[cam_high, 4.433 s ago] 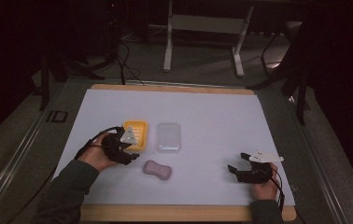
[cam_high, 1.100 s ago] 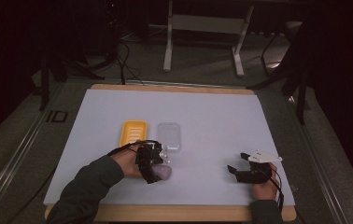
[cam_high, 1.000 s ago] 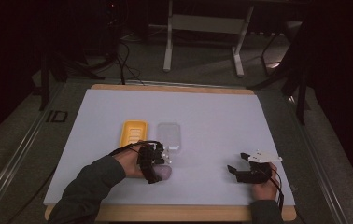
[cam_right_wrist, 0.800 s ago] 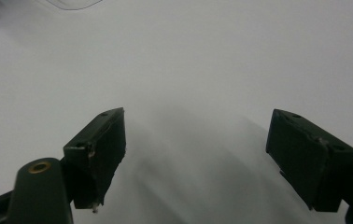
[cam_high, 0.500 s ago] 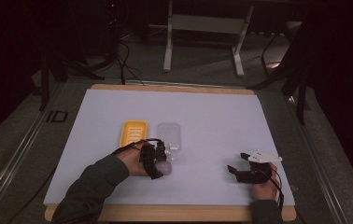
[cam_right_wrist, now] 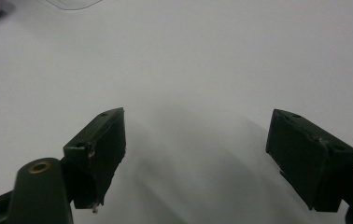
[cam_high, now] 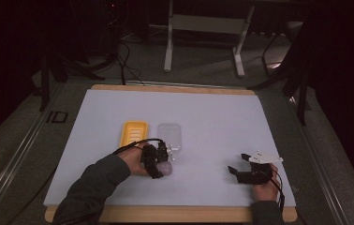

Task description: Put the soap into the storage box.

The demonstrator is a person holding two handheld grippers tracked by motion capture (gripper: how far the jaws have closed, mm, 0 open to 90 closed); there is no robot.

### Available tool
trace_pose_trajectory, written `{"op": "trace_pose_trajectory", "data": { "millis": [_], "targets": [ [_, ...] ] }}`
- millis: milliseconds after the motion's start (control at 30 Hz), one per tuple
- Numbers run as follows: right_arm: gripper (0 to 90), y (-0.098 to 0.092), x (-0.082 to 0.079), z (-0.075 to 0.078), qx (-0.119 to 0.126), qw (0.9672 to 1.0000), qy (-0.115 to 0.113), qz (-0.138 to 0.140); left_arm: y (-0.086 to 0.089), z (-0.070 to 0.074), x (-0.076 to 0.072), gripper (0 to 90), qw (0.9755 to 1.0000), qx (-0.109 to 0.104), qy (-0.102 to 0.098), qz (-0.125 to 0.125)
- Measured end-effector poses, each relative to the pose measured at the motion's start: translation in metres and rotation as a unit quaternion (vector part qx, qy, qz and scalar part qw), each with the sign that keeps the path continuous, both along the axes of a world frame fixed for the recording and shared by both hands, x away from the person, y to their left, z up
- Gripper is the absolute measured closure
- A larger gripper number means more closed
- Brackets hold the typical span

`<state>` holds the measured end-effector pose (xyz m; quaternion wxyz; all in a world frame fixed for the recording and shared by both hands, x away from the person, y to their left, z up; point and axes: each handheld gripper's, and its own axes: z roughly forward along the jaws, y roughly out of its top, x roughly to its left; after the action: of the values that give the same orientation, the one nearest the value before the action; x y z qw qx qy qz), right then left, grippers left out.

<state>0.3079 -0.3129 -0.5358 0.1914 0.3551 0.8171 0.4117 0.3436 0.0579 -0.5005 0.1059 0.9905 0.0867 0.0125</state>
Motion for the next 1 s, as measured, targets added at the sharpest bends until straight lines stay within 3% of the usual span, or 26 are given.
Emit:
{"op": "trace_pose_trajectory", "data": {
  "millis": [433,1000],
  "targets": [
    [19.6,0.0002,0.0,0.0,-0.001,1.0,0.0,0.0,-0.0036,0.0017,0.0001,49.3,0.9998,0.02,0.002,-0.004],
    [19.6,0.0003,0.0,-0.0001,-0.002,1.0,-0.001,0.001,-0.0003,0.0037,0.0012,49.5,0.9998,0.016,-0.006,0.008]
  ]
}}
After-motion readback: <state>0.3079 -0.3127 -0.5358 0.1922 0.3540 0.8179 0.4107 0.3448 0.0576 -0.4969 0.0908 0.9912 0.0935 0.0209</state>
